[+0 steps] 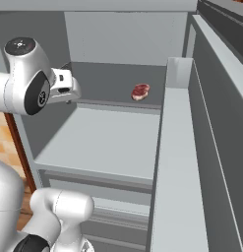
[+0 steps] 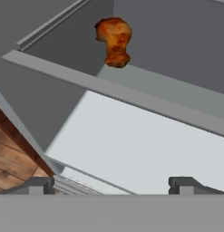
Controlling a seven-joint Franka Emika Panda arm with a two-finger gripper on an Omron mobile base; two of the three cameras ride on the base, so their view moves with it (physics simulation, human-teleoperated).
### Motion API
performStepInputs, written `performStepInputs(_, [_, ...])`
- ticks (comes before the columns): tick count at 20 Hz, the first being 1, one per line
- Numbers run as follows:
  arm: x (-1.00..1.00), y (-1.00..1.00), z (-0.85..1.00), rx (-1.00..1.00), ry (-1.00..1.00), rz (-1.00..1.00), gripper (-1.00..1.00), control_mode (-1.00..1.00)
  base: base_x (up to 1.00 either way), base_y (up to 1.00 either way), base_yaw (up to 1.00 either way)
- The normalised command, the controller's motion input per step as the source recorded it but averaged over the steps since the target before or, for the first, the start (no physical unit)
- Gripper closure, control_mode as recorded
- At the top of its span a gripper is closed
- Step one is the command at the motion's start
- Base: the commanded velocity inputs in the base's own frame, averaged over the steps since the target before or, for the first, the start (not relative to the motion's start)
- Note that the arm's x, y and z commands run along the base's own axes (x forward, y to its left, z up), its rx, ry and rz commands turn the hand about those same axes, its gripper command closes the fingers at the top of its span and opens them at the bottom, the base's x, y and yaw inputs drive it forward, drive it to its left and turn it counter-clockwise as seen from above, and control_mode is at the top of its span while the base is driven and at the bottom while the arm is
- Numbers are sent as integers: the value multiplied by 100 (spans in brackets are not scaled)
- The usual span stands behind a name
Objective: Gather the corn and squash from the fridge and place them on a tray on the dining counter. Then gather the chicken drumstick and steak from the fridge and place them on the other tray.
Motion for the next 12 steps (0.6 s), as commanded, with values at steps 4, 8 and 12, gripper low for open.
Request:
performStepInputs(4, [19, -5, -1, 2, 0, -1, -100, -100, 0, 0, 0])
performStepInputs(8, [88, 0, 0, 4, 0, -10, -100, -100, 0, 0, 0])
performStepInputs(12, [66, 3, 0, 1, 0, -6, -100, -100, 0, 0, 0])
